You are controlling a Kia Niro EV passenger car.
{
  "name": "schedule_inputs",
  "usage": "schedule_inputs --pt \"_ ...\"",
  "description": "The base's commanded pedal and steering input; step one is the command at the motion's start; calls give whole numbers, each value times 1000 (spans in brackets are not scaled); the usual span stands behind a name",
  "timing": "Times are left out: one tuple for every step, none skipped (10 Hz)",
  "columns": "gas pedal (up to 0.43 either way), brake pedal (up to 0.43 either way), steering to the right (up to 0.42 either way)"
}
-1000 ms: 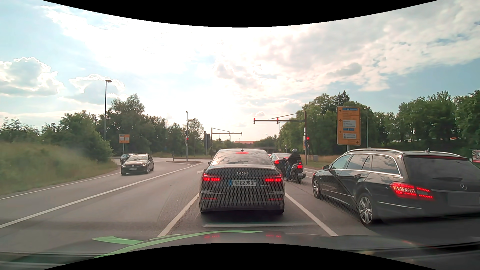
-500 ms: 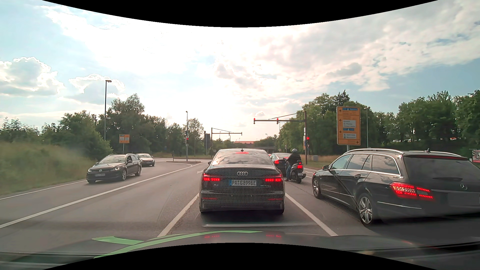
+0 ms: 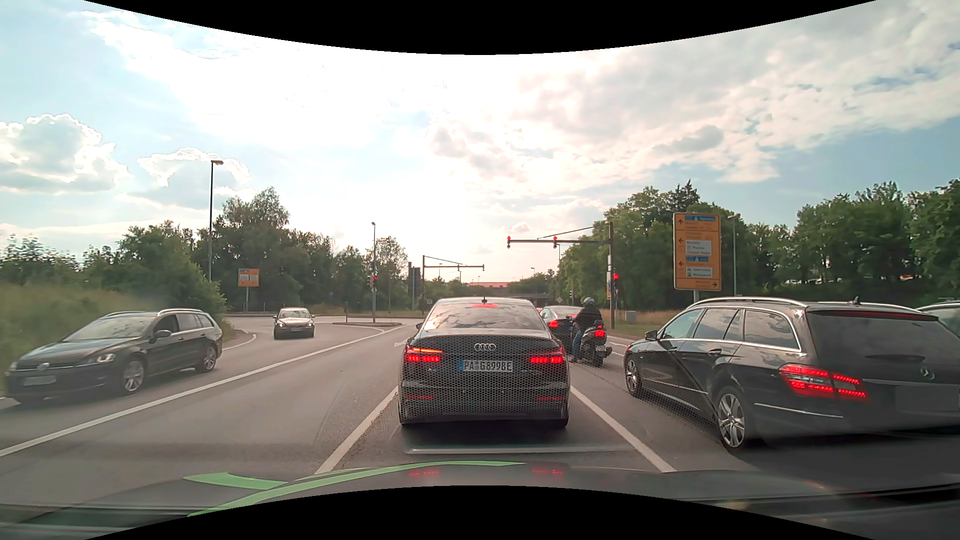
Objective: Follow the waypoints while adhering to traffic rules and regulations
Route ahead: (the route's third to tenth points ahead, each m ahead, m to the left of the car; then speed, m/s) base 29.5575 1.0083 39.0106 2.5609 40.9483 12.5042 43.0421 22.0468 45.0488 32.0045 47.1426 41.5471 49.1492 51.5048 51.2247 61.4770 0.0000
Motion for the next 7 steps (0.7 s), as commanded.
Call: schedule_inputs --pt "0 293 -1" --pt "0 293 -2" --pt "0 293 -1" --pt "0 293 -2" --pt "0 293 -1" --pt "0 293 -1" --pt "0 293 -1"
